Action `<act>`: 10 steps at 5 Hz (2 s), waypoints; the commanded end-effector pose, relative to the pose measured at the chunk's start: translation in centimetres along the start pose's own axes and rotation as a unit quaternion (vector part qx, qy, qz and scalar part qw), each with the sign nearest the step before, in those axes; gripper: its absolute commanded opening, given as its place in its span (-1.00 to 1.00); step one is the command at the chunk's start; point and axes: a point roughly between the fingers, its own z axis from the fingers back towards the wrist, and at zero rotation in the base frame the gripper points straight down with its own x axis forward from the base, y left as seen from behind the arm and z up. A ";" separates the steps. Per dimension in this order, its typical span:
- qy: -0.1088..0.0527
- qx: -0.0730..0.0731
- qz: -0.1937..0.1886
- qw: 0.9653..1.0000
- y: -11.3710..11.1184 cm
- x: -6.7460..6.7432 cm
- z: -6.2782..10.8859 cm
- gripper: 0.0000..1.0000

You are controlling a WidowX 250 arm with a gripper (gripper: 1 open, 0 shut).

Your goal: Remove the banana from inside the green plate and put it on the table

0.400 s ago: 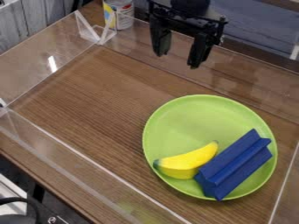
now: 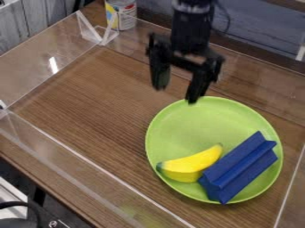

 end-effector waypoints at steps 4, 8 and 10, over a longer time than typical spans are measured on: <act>-0.052 -0.005 -0.047 0.998 -3.6 -1.1 -3.8 1.00; -0.065 -0.007 -0.059 0.996 -4.3 -0.8 -6.7 1.00; -0.068 -0.011 -0.058 0.996 -4.1 -0.9 -6.6 1.00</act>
